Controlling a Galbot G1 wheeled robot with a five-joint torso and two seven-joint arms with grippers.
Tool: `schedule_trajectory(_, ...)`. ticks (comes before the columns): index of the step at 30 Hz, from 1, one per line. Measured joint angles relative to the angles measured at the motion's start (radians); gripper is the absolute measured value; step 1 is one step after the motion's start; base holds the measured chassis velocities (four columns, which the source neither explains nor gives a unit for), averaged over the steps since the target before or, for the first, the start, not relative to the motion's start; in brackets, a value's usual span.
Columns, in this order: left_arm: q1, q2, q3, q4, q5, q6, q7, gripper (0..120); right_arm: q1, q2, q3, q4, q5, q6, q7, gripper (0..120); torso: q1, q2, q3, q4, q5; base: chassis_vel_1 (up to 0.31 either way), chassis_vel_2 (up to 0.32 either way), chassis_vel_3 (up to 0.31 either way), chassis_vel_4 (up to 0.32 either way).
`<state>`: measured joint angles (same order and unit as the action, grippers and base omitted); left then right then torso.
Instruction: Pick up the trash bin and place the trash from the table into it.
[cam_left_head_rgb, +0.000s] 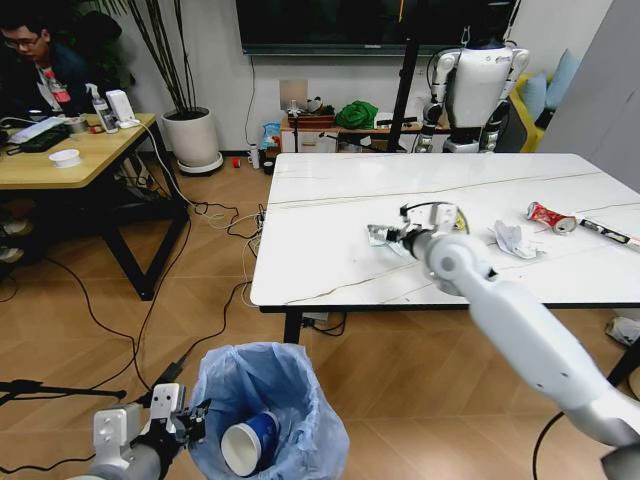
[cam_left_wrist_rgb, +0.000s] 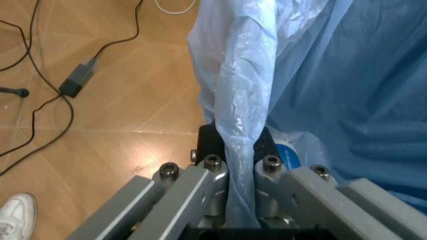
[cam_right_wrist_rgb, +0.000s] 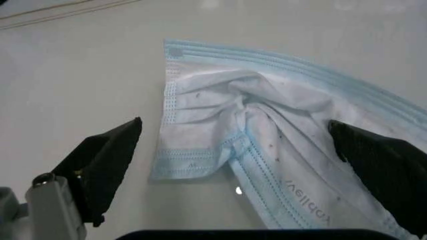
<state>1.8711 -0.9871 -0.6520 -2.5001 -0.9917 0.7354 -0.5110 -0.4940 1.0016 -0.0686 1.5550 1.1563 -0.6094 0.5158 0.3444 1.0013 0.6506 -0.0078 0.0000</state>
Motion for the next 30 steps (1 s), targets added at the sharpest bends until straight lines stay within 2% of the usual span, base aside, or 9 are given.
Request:
schedule_trajectory(5, -0.002, 0.001, -0.004, 0.0, -0.009, 0.0, 0.0, 0, 0.004, 0.005, -0.008, -0.03, -0.046, -0.004, 0.0, 100, 0.0, 0.0, -0.001, 0.0001, -0.0006, 0.0, 0.0, 0.0, 0.0)
schedule_trajectory(11, -0.006, 0.003, -0.003, 0.0, -0.012, 0.0, 0.003, 0, 0.005, 0.011, -0.016, -0.044, -0.084, -0.006, 0.007, 84, -0.001, 0.001, -0.001, -0.0005, -0.0008, 0.0, 0.0, 0.0, 0.0)
schedule_trajectory(14, -0.01, 0.006, -0.003, 0.0, -0.014, 0.0, 0.005, 0, 0.013, 0.01, -0.025, -0.047, -0.086, -0.006, 0.017, 68, -0.001, 0.001, 0.0, -0.0011, -0.0005, 0.0, 0.0, 0.0, 0.0)
schedule_trajectory(18, -0.011, 0.006, -0.001, 0.0, -0.014, 0.0, 0.009, 0, 0.014, 0.007, -0.031, -0.049, -0.087, -0.006, 0.023, 52, 0.0, 0.001, 0.0, -0.001, -0.0004, 0.0, 0.0, 0.0, 0.0)
schedule_trajectory(20, -0.012, 0.006, -0.002, 0.0, -0.014, 0.0, 0.011, 0, 0.013, 0.005, -0.032, -0.049, -0.088, -0.006, 0.024, 49, 0.0, 0.001, 0.0, -0.0009, -0.0003, 0.0, 0.0, 0.0, 0.0)
schedule_trajectory(23, -0.014, 0.01, -0.005, 0.0, -0.014, 0.0, 0.014, 0, 0.007, -0.002, -0.032, -0.045, -0.091, -0.006, 0.027, 34, 0.0, 0.0, 0.0, -0.0007, -0.0001, 0.0, 0.0, 0.0, 0.0)
schedule_trajectory(25, -0.015, 0.011, -0.005, 0.0, -0.014, 0.0, 0.015, 0, 0.005, -0.005, -0.033, -0.041, -0.093, -0.006, 0.027, 31, 0.0, 0.0, 0.0, -0.0006, -0.0001, 0.0, 0.0, 0.0, 0.0)
schedule_trajectory(28, -0.016, 0.011, -0.004, 0.0, -0.014, 0.0, 0.018, 0, -0.002, -0.014, -0.033, -0.025, -0.099, -0.006, 0.027, 15, 0.0, 0.0, 0.0, -0.0002, 0.0003, 0.0, 0.0, 0.0, 0.0)
schedule_trajectory(30, -0.016, 0.01, -0.003, 0.0, -0.014, 0.0, 0.019, 0, -0.005, -0.017, -0.031, -0.017, -0.099, -0.006, 0.026, 12, 0.0, 0.0, 0.0, -0.0001, 0.0004, 0.0, 0.0, 0.0, 0.0)
